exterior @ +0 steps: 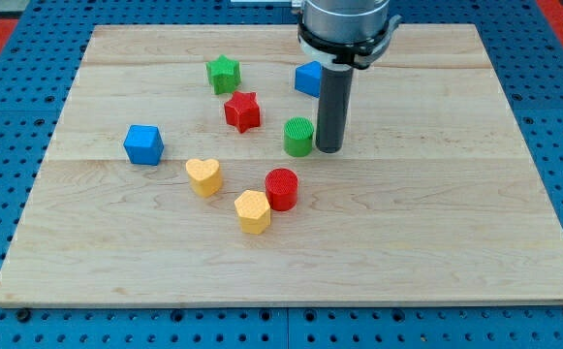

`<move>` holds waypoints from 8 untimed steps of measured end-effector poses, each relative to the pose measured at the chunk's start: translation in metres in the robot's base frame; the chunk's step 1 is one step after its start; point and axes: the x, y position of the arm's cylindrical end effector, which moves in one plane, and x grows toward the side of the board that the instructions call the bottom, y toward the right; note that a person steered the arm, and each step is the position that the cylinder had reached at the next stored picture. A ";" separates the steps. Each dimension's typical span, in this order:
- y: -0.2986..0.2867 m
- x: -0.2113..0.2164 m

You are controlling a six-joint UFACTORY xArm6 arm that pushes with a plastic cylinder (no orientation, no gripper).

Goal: Separate red circle and the yellow hexagon

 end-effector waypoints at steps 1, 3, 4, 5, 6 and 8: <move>-0.026 0.003; -0.037 0.051; 0.014 0.068; 0.046 0.111; -0.001 0.137; -0.025 0.040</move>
